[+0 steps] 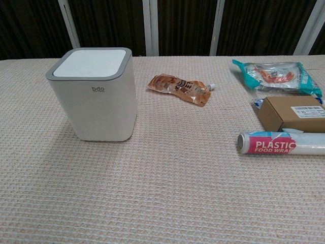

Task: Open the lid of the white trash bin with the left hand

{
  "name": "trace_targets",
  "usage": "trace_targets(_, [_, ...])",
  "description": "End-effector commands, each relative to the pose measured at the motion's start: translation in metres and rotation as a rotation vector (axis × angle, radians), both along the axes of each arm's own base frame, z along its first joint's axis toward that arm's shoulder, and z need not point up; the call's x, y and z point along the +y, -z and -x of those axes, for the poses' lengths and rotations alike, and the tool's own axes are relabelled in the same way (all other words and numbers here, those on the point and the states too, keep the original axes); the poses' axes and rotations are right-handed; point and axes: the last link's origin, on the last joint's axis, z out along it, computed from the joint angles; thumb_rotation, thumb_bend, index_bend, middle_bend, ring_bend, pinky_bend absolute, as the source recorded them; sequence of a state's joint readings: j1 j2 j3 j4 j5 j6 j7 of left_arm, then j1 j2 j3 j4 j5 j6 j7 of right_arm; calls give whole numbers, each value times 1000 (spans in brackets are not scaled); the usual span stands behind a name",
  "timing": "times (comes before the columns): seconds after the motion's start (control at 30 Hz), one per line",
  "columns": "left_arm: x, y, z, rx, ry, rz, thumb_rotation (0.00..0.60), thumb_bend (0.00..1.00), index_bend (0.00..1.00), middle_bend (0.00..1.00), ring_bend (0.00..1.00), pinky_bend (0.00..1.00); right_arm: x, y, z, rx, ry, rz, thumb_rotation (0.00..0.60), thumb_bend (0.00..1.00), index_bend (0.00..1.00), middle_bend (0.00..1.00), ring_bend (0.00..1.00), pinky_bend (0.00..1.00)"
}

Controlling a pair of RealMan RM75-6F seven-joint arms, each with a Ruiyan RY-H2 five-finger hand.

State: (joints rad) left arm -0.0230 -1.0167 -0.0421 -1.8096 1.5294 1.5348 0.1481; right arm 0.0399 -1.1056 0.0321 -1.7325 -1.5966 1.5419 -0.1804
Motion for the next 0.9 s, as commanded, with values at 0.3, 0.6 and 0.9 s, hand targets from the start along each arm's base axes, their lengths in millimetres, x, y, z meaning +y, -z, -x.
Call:
trace_targets(0.3, [72,-11,-52,31,207,87,600,369,193,733,684,672,-2,10,1,18,12,-24,600,303,92,20,30,16])
trace_targets(0.6, [104,6,-104,100,294,202,600,629,257,854,794,704,-5,10,4,15,27,-23,600,304,92,20,30,16])
trace_targets(0.9, [119,29,-147,133,323,330,600,633,257,857,795,704,-6,11,5,19,27,-17,600,303,92,20,29,16])
